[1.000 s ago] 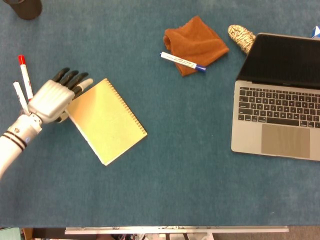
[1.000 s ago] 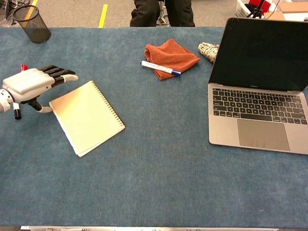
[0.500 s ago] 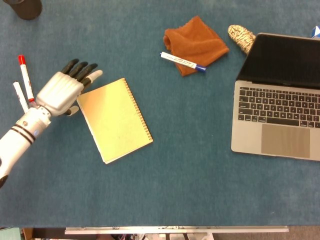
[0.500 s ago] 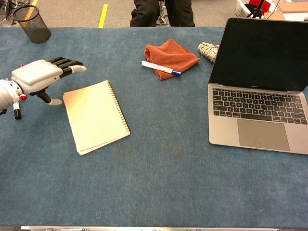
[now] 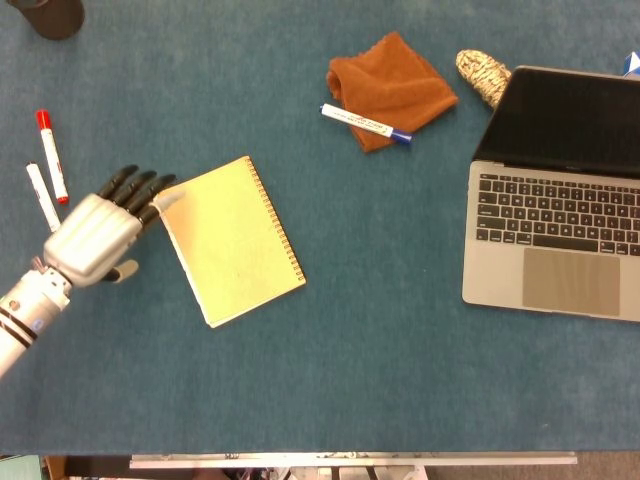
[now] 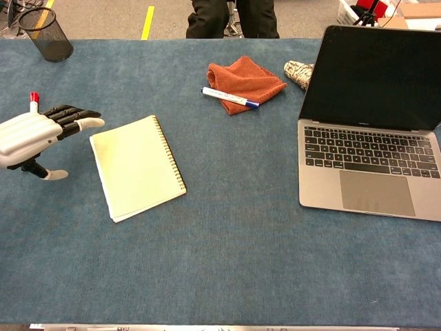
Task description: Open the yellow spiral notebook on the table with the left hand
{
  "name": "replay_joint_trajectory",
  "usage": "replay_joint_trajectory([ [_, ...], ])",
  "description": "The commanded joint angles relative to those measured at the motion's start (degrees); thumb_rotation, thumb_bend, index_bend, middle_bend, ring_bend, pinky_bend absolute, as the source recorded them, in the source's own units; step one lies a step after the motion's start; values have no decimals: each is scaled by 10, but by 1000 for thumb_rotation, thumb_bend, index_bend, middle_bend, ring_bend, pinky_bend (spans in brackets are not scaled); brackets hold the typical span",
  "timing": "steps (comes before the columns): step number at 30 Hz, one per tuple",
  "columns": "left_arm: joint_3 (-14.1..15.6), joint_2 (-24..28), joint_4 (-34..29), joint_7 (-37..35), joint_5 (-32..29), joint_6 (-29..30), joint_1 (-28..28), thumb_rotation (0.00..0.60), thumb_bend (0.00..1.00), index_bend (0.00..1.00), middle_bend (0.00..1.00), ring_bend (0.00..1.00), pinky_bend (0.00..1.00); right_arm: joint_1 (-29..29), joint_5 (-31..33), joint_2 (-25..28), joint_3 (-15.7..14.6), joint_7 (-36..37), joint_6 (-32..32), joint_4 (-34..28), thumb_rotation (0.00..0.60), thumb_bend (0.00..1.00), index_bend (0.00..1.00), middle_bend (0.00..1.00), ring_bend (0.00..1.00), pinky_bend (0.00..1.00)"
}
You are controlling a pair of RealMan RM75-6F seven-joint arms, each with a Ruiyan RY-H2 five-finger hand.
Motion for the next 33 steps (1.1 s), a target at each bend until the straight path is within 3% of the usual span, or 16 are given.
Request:
replay_joint_trajectory([
  [1,2,-7,0,-2,7,5,2,600,171,60,16,0,0,0,-1,1,0,-1,0,-1,600,192,158,209,101,178],
  [16,-6,-70,47,-27,16,-13,-12,600,170,62,16,0,0,-7,2,6,-2,-2,9,-4,600,193,158,209,101,178],
  [33,-13,-98,74,-46,10,-28,-24,600,171,62,16,0,0,-13,5,6,-2,5,16,2,600,193,158,209,101,178],
])
